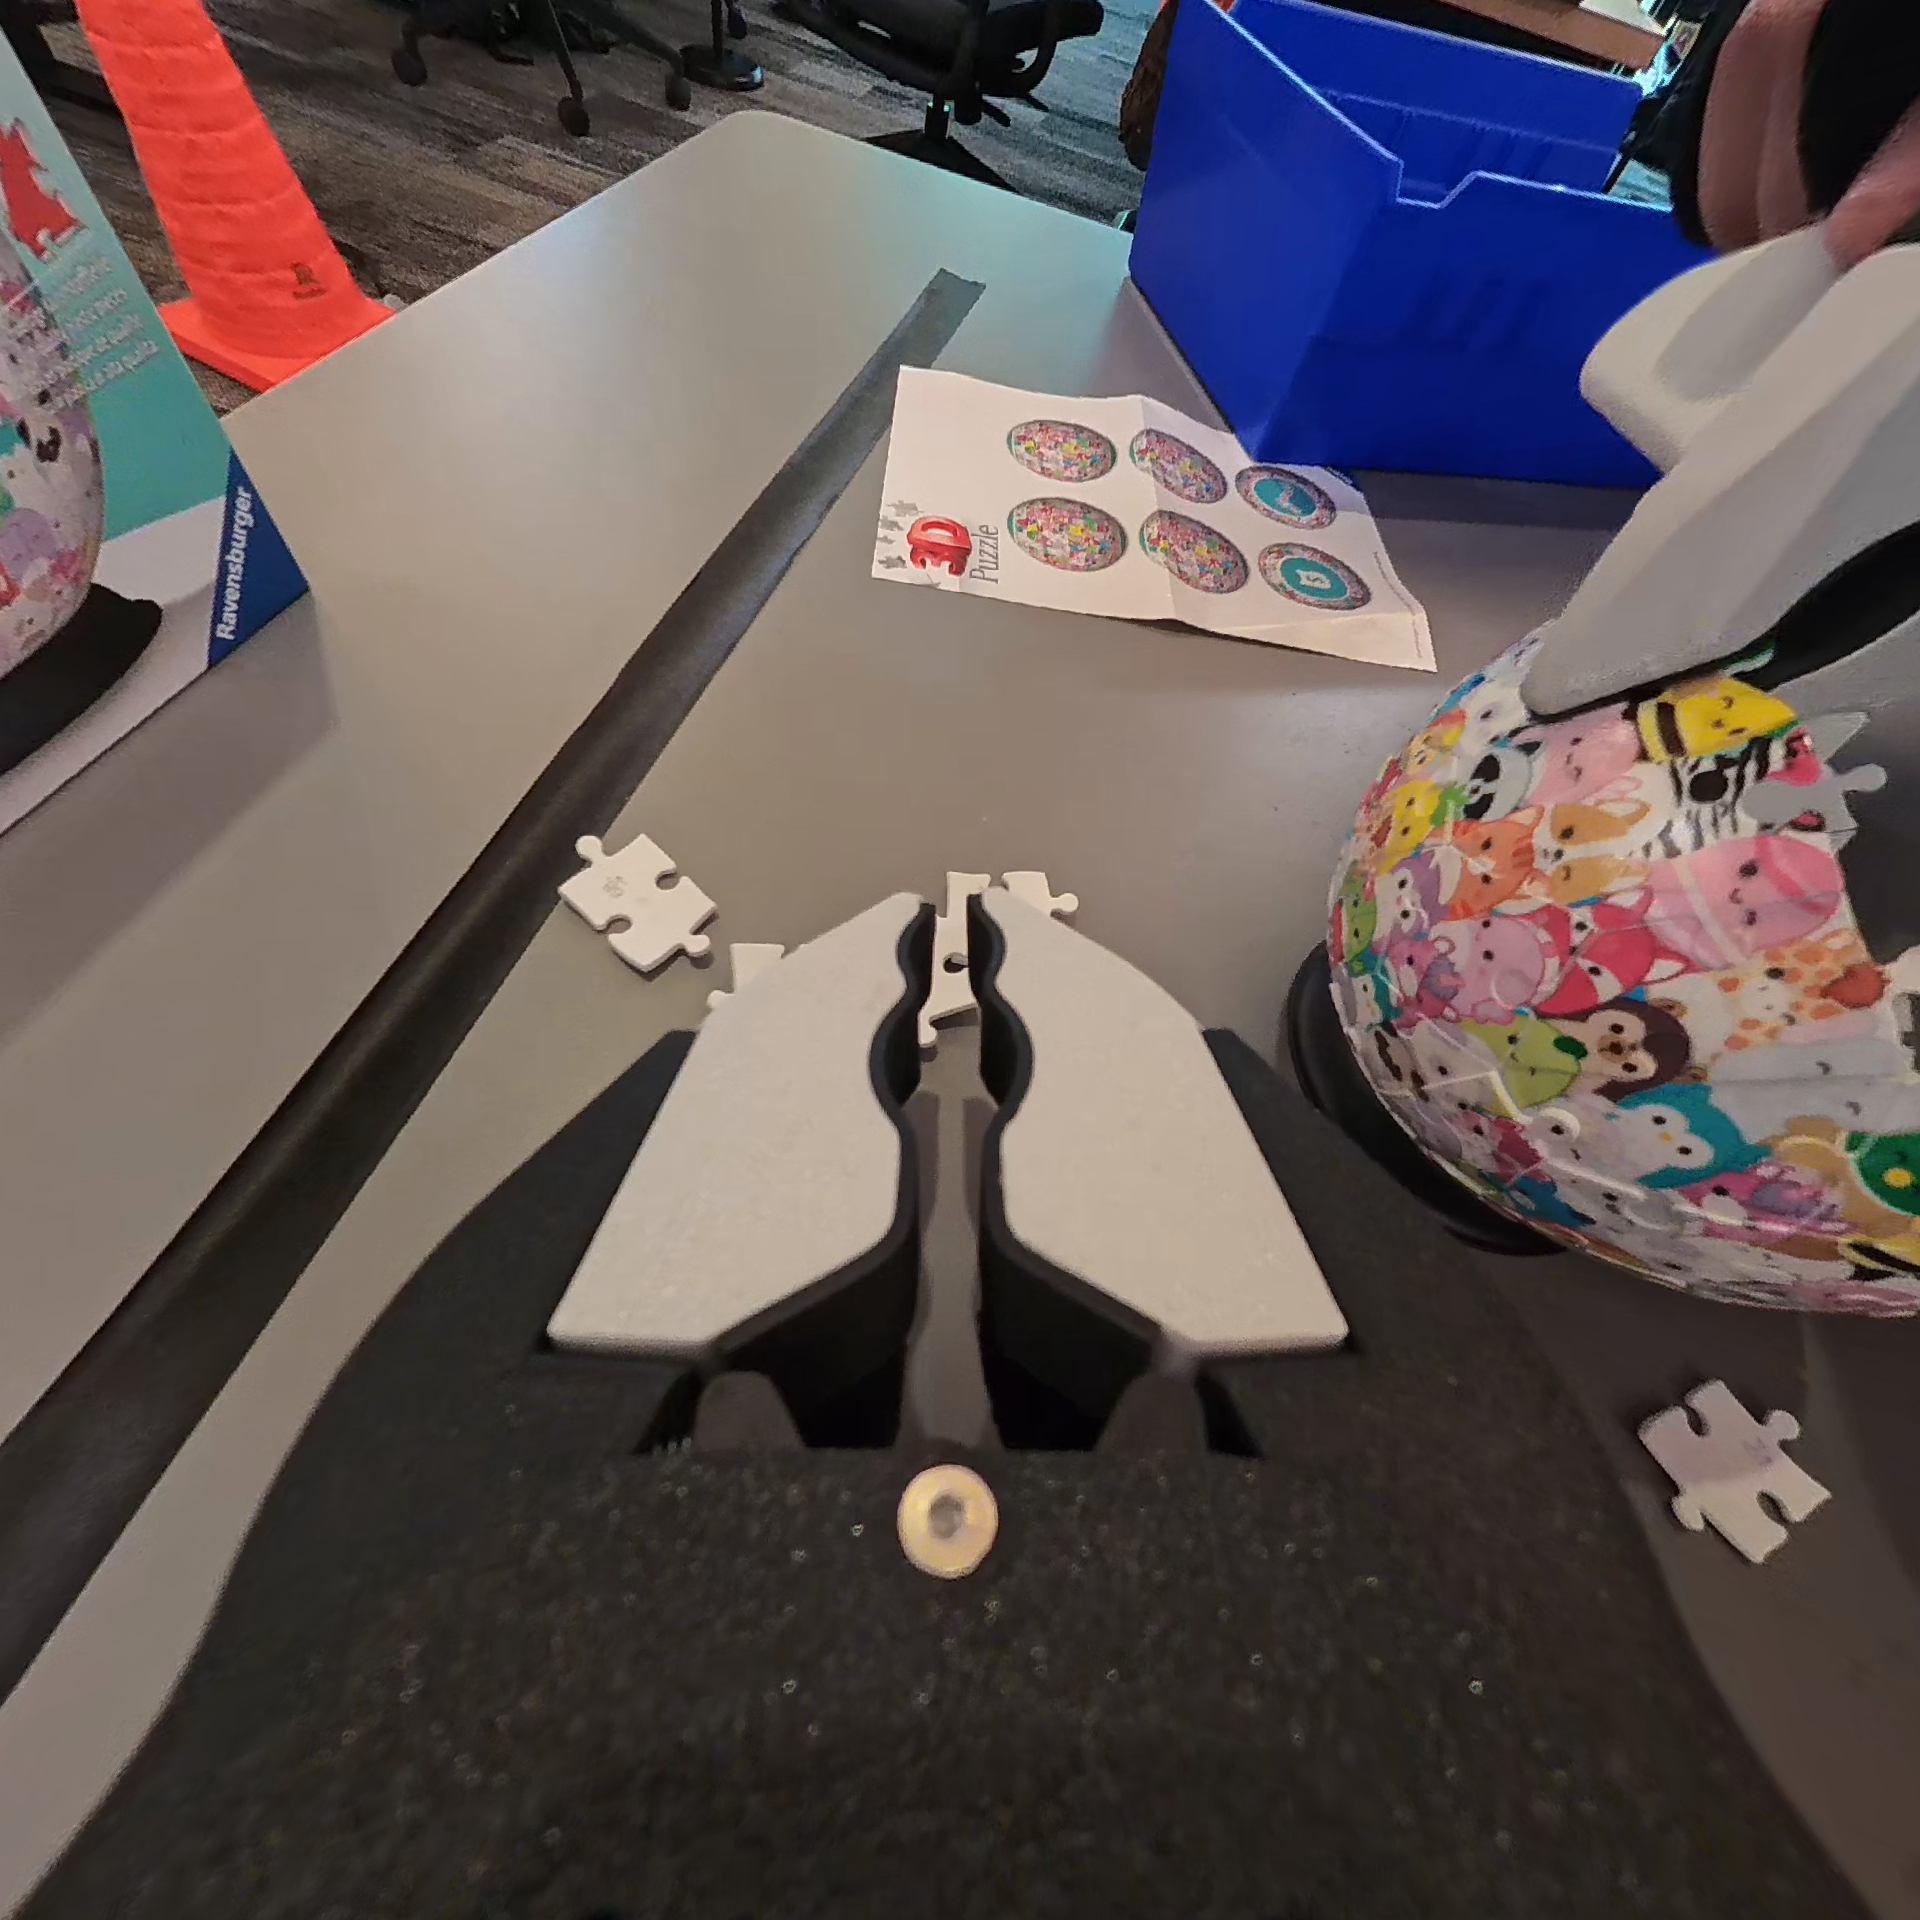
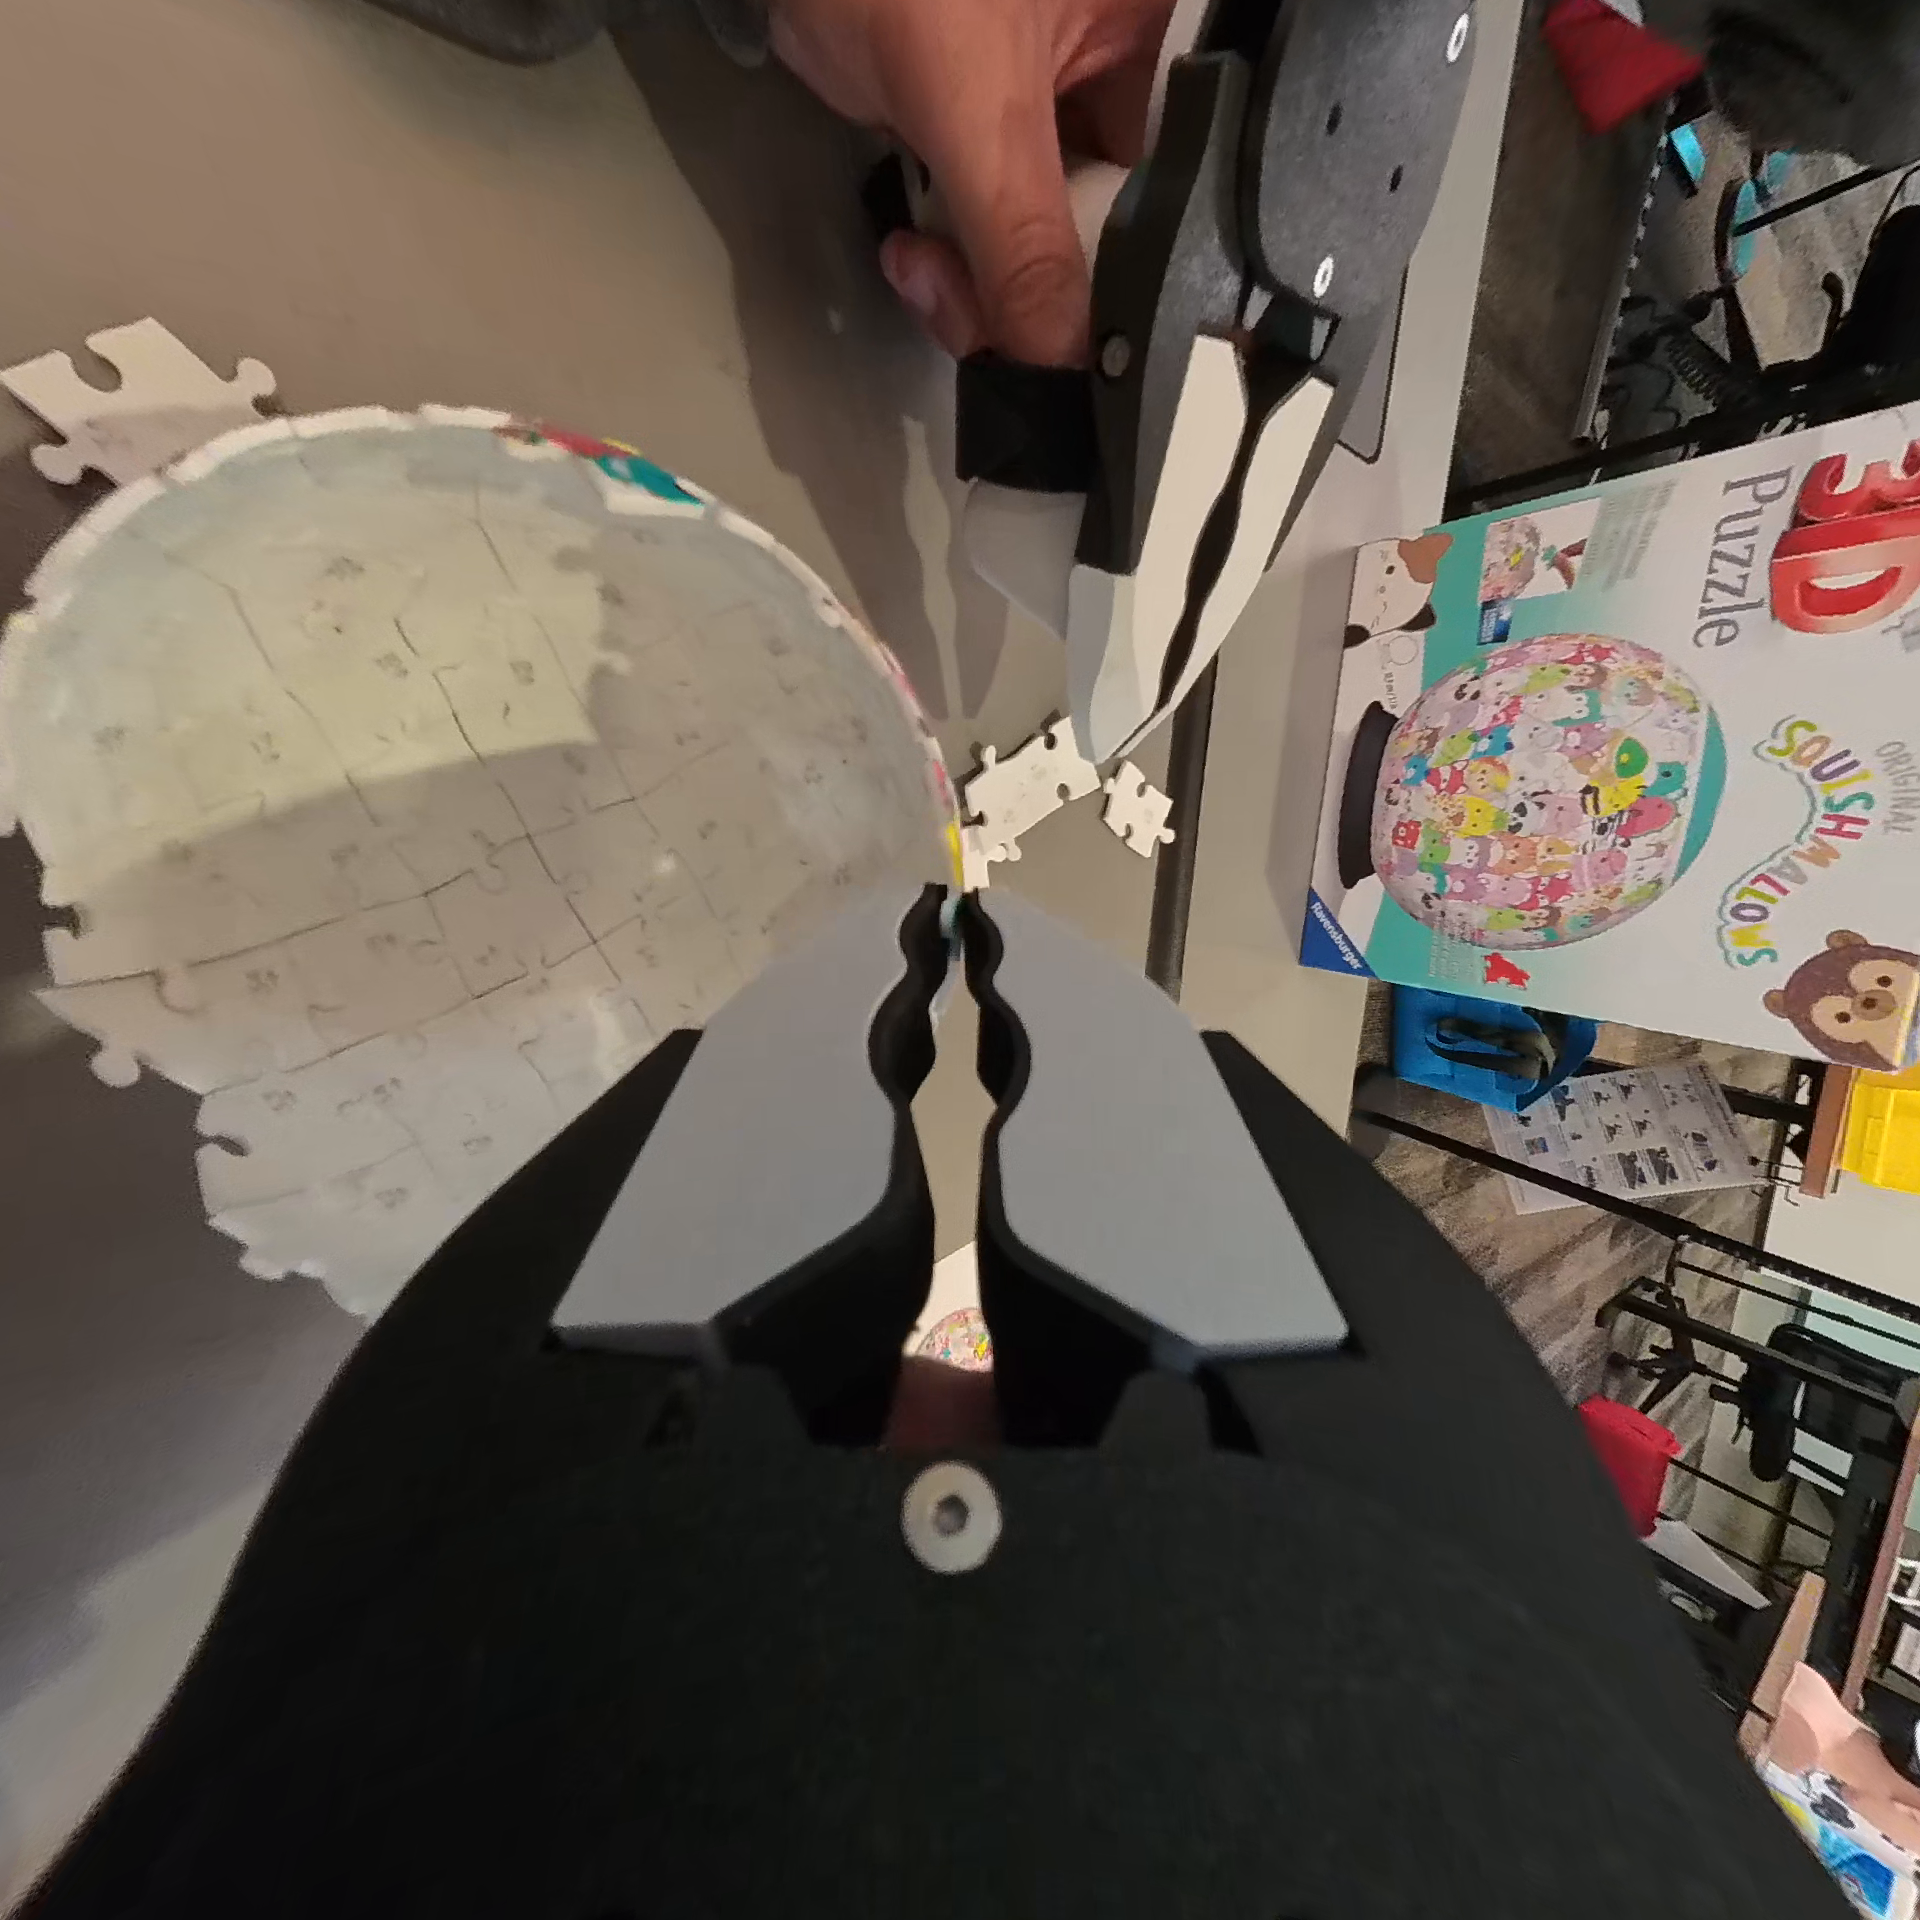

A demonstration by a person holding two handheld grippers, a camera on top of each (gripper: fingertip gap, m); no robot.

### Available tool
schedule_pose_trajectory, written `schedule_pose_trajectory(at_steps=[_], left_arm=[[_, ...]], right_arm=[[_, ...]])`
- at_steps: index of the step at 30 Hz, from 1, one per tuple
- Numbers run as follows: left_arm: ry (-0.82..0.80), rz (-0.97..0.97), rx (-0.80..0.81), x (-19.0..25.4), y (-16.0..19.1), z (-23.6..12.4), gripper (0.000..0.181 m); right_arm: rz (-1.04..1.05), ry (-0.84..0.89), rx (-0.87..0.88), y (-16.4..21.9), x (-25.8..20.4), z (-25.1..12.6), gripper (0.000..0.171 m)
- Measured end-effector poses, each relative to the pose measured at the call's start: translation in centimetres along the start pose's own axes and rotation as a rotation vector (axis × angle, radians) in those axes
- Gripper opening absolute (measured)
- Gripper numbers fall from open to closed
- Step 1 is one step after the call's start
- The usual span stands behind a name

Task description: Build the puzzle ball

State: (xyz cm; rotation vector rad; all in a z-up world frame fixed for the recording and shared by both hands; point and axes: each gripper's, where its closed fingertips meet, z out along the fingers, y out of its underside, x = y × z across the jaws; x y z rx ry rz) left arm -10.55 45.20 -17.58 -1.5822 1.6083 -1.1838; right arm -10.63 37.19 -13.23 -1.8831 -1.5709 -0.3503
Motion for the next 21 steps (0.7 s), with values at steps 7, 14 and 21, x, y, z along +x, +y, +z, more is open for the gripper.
schedule_pose_trajectory(at_steps=[7, 14, 21], left_arm=[[0.002, -0.005, 0.001, 0.0, 0.0, 0.0, 0.005], [0.002, -0.006, 0.000, 0.0, 0.0, 0.0, 0.005], [0.003, -0.004, -0.003, 0.0, 0.0, 0.0, 0.005]], right_arm=[[0.029, -0.011, -0.010, 0.2, 0.0, 0.1, 0.002], [-0.105, 0.106, 0.006, -0.7, 0.6, -0.5, 0.020], [-0.230, 0.119, 0.061, -2.4, 0.0, -0.8, 0.010]])
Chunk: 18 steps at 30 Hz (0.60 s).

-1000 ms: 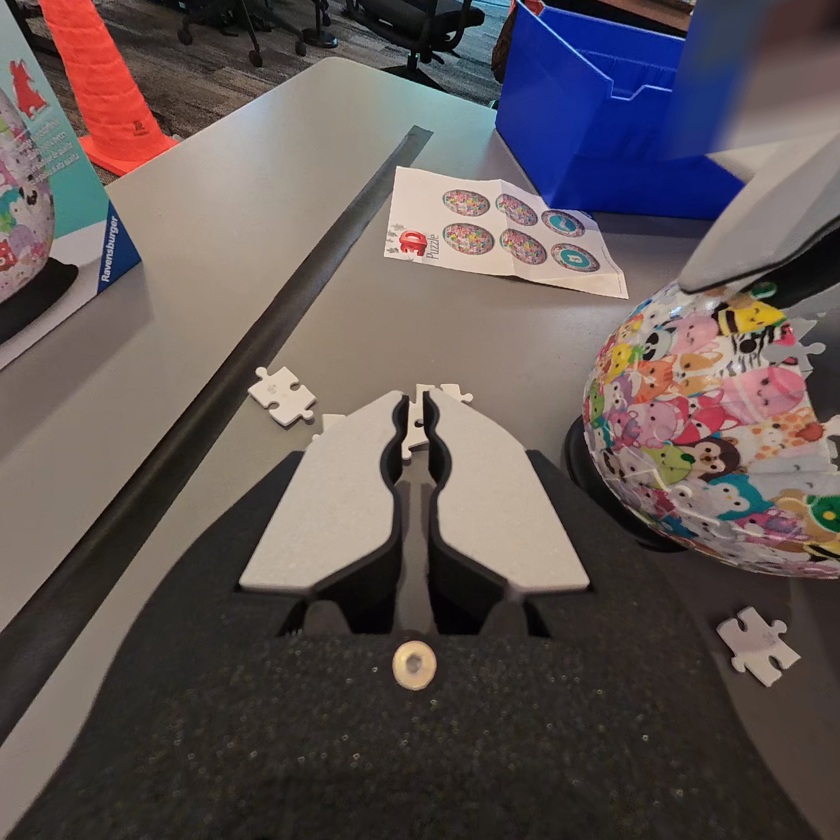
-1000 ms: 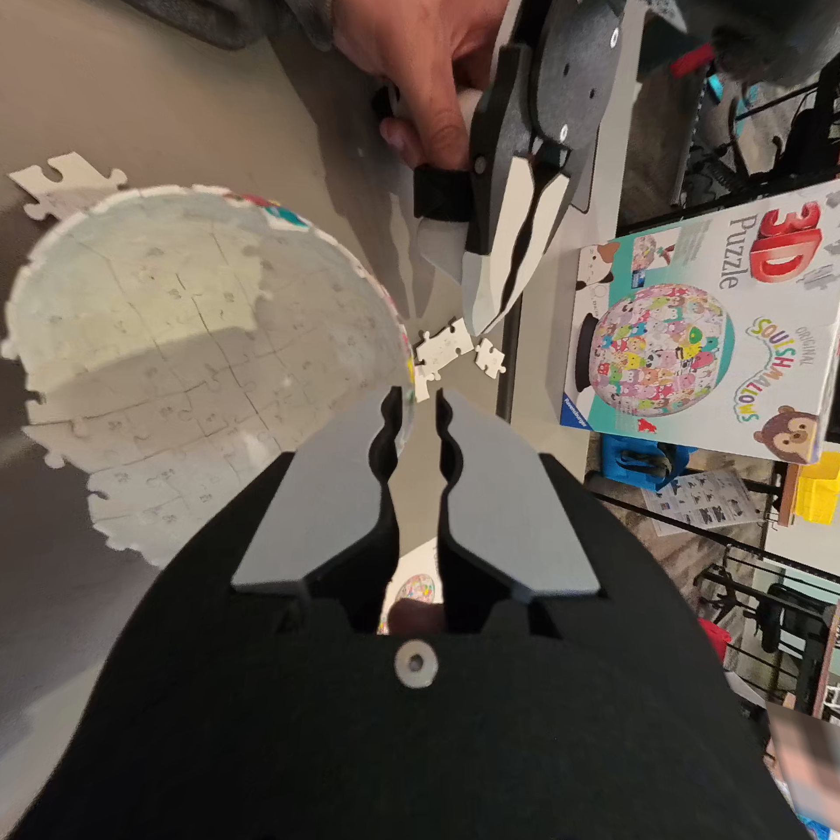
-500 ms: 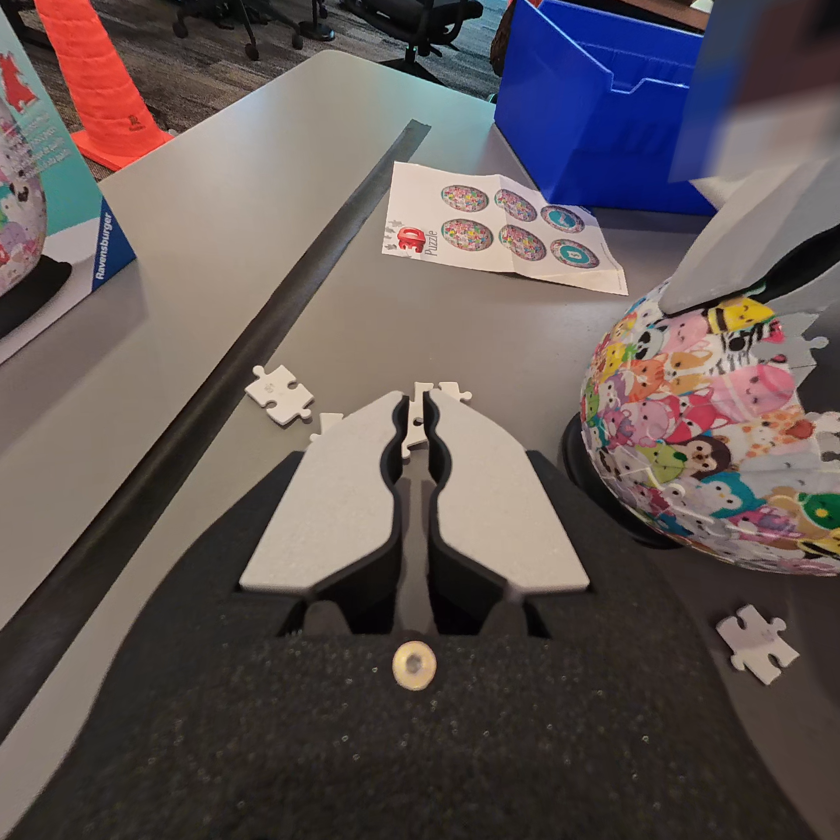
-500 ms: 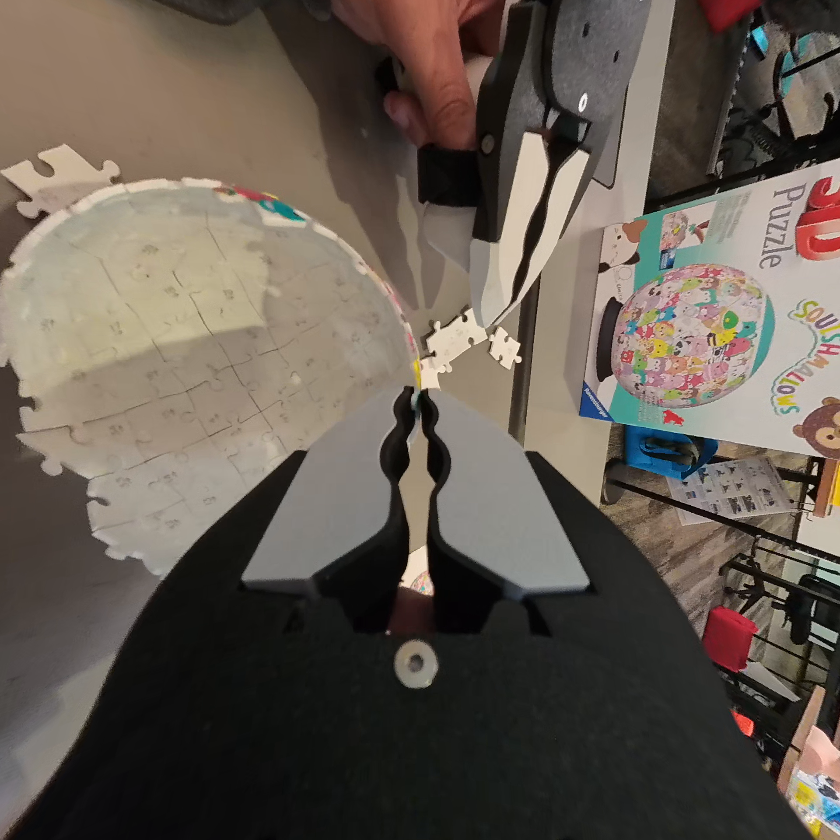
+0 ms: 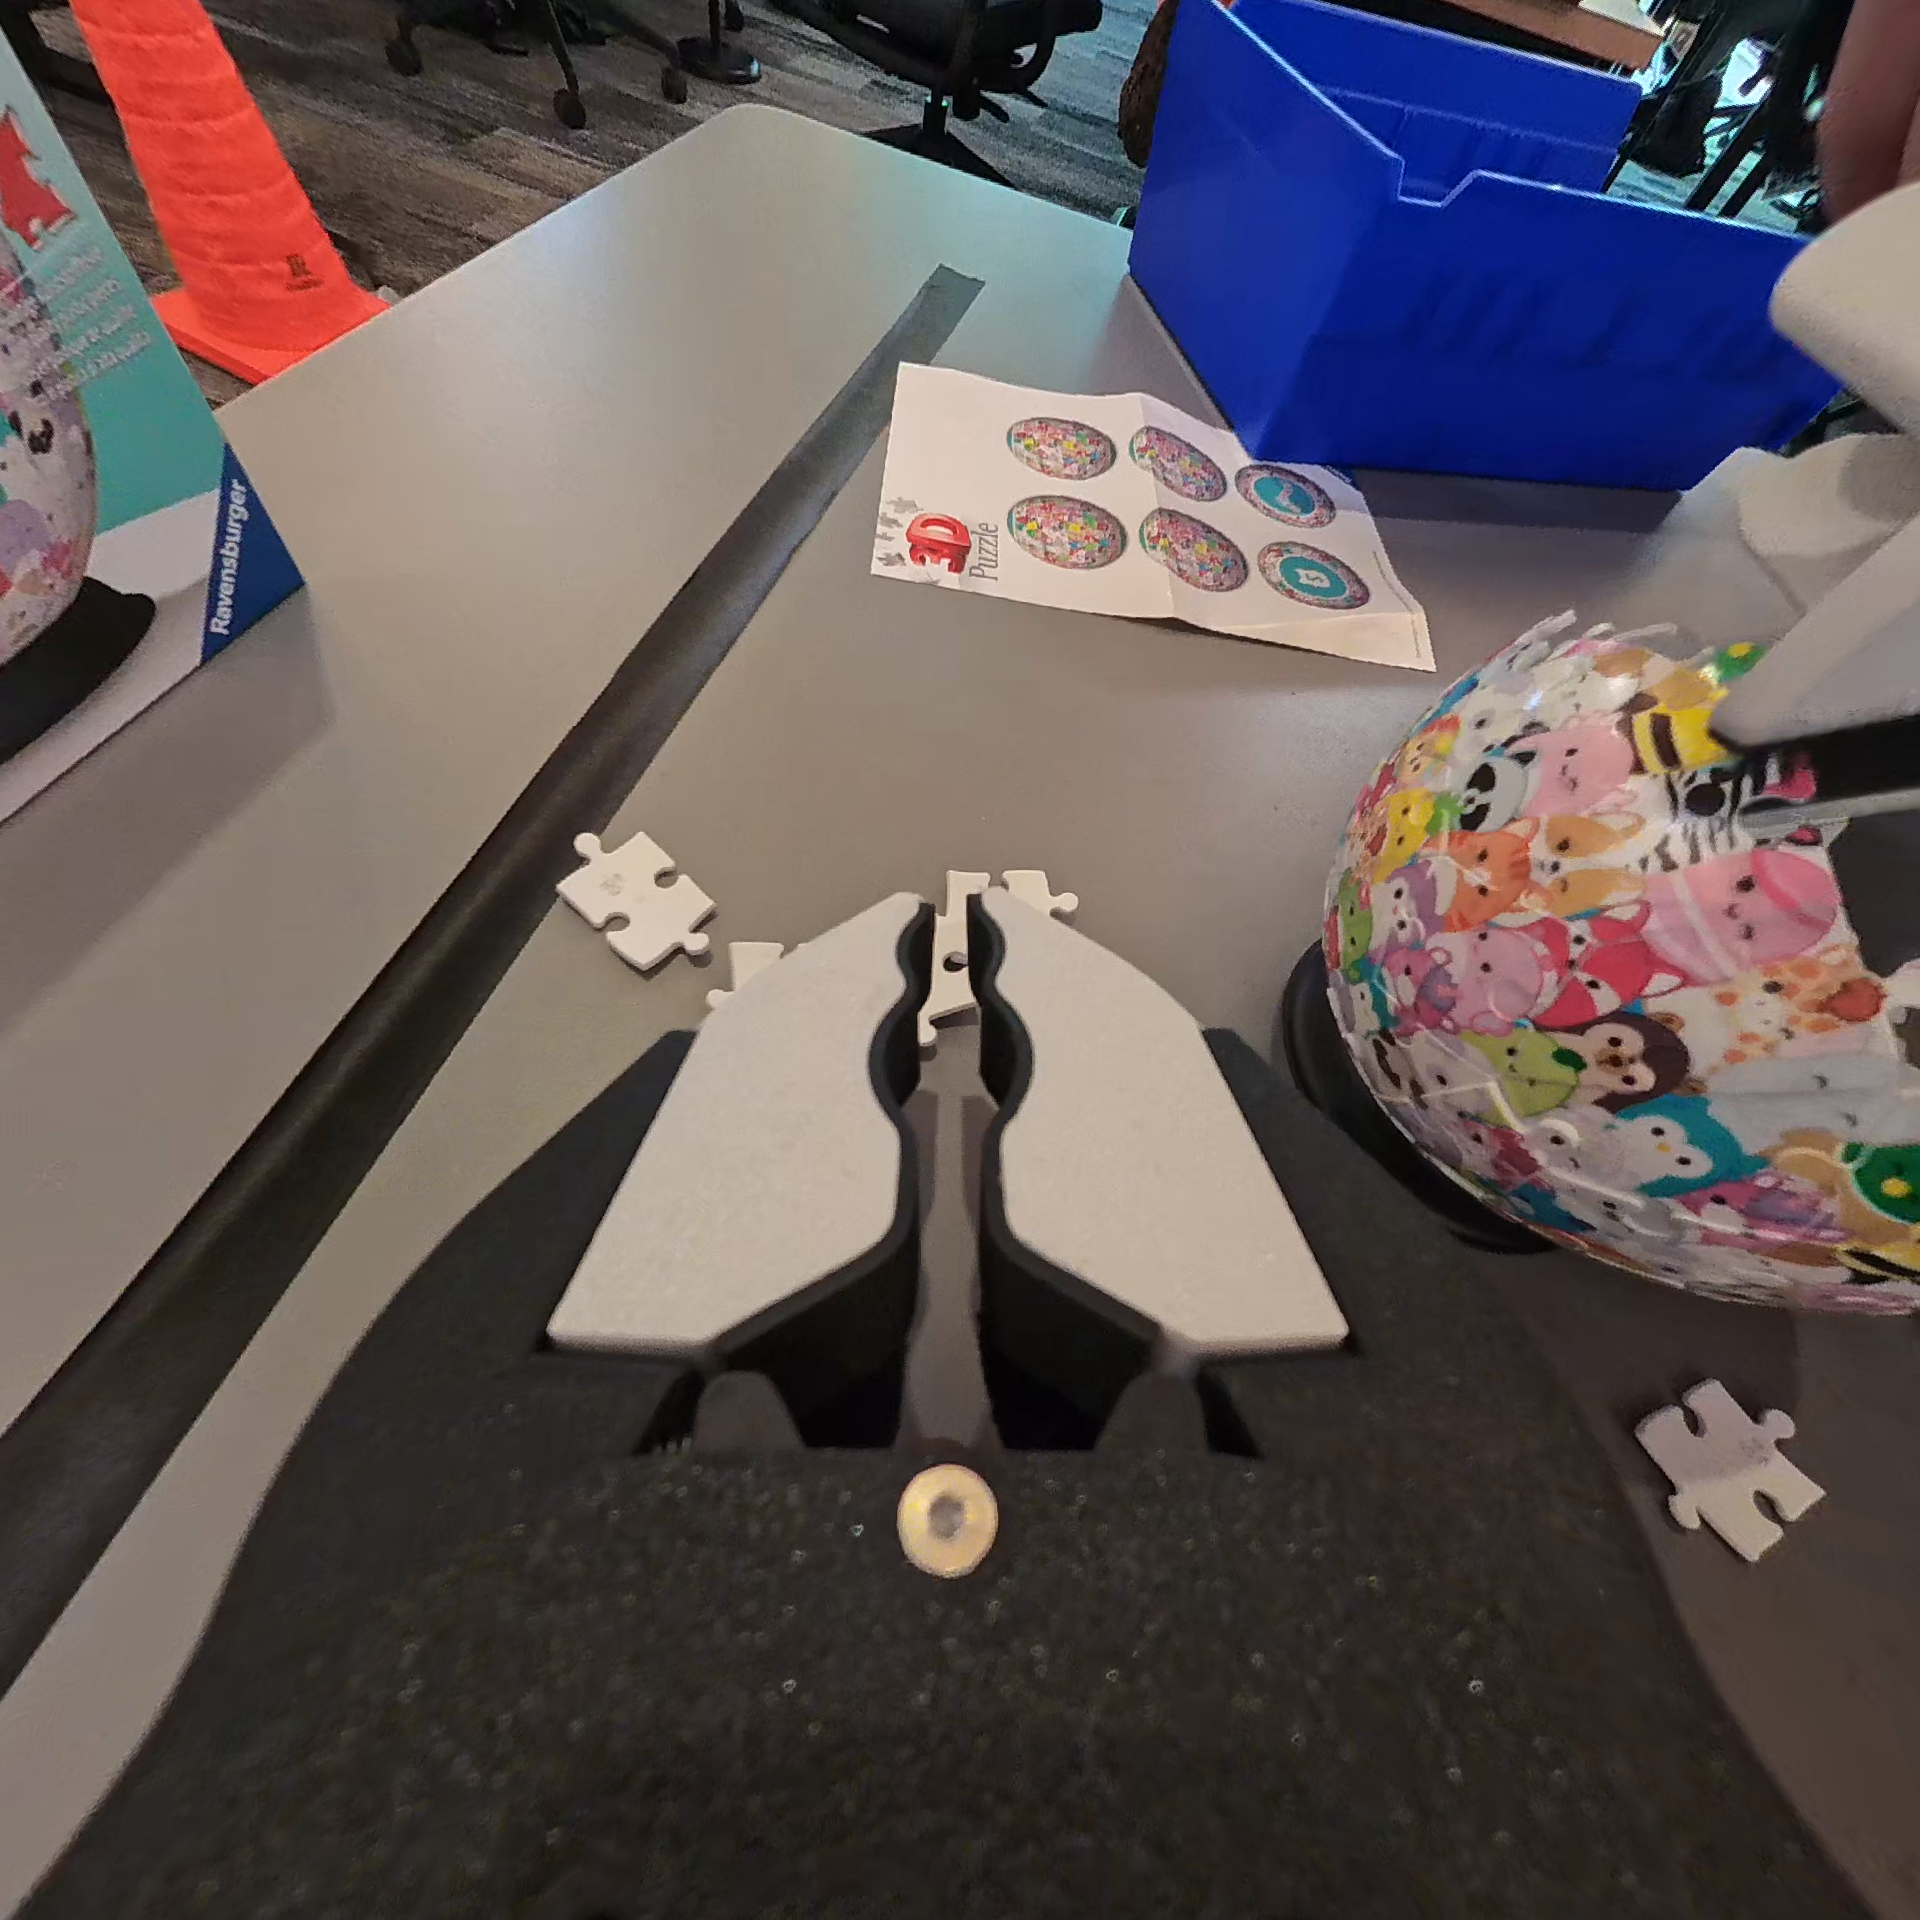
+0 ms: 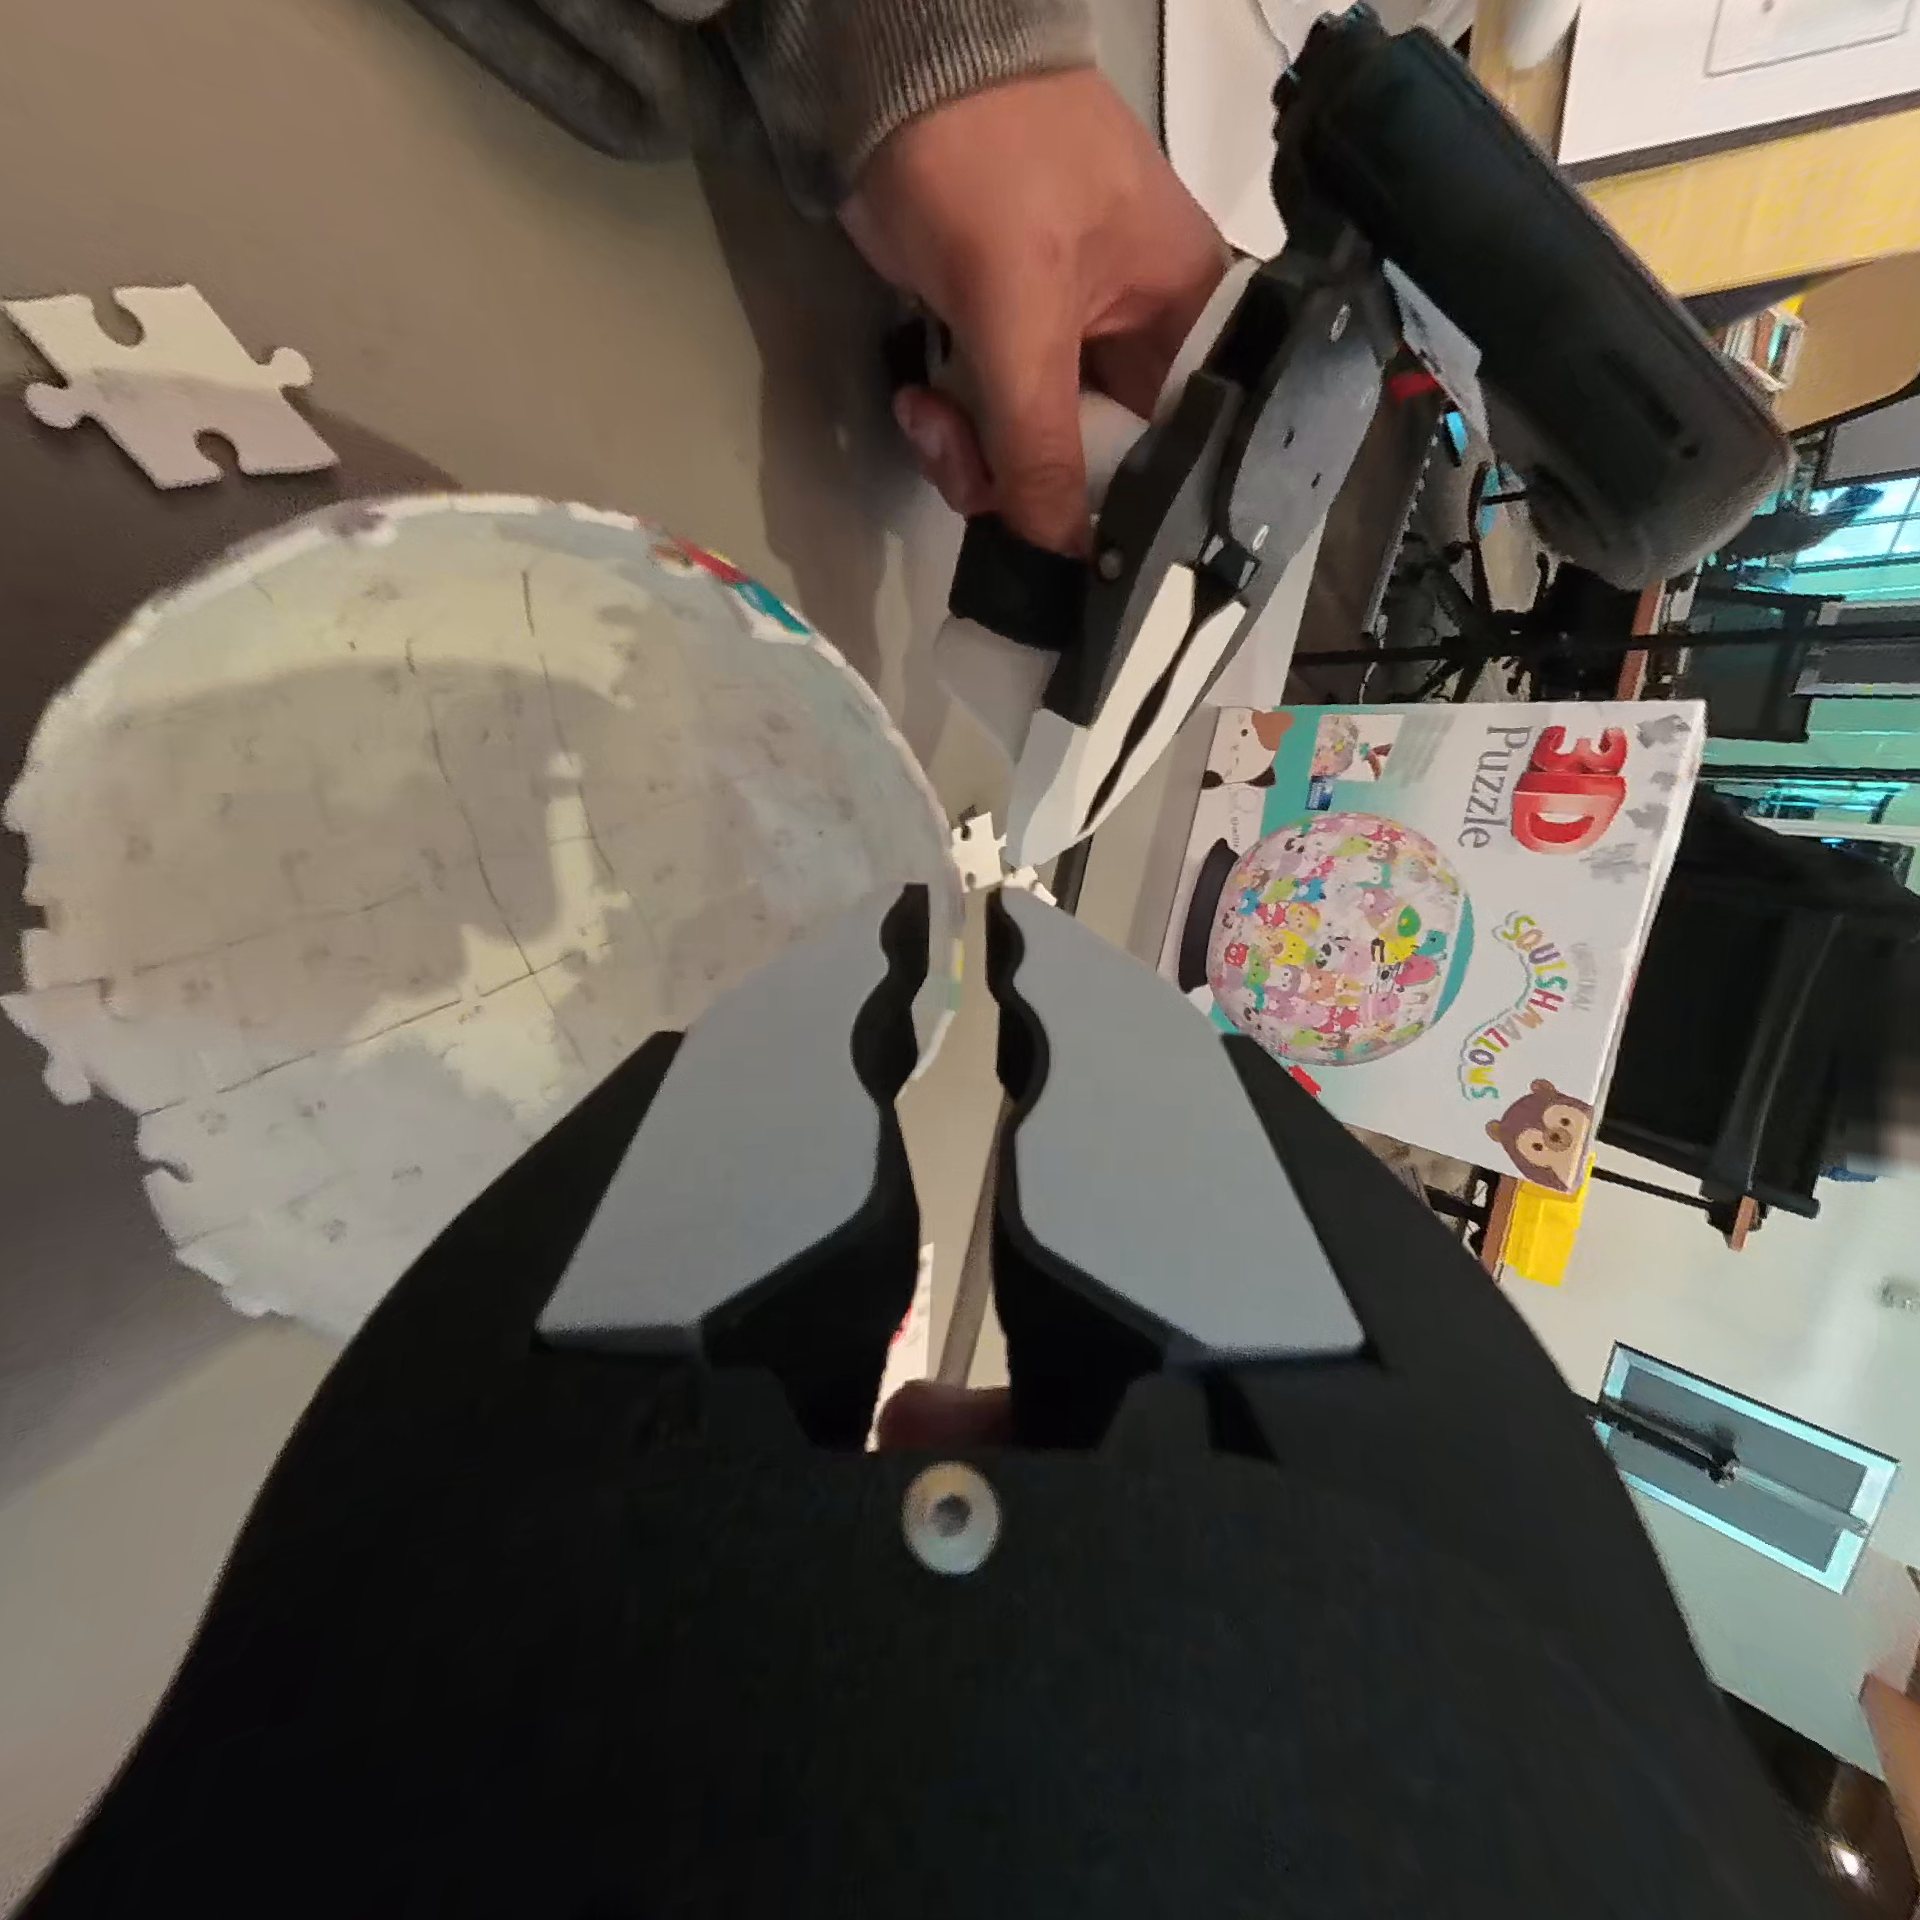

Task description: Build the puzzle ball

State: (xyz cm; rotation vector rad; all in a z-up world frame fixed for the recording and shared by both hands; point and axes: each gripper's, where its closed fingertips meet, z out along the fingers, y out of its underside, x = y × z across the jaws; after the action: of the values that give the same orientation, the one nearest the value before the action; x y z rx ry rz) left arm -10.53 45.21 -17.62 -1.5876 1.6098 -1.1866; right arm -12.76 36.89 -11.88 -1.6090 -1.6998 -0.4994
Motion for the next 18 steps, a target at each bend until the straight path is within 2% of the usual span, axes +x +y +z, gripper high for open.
schedule_pose_trajectory(at_steps=[6, 16, 17, 18], left_arm=[[0.000, 0.002, -0.005, 0.02, 0.06, 0.06, 0.005], [0.001, 0.003, -0.014, 0.04, 0.17, 0.15, 0.005], [0.005, -0.001, -0.018, 0.05, 0.20, 0.19, 0.005], [0.010, -0.005, -0.020, 0.05, 0.22, 0.21, 0.005]], right_arm=[[0.001, -0.004, -0.007, 0.09, 0.03, 0.06, 0.002], [0.032, -0.005, -0.030, 0.38, 0.22, 0.20, 0.003], [0.043, -0.004, -0.027, 0.39, 0.19, 0.10, 0.008], [0.066, -0.009, -0.033, 0.53, 0.13, -0.12, 0.022]])
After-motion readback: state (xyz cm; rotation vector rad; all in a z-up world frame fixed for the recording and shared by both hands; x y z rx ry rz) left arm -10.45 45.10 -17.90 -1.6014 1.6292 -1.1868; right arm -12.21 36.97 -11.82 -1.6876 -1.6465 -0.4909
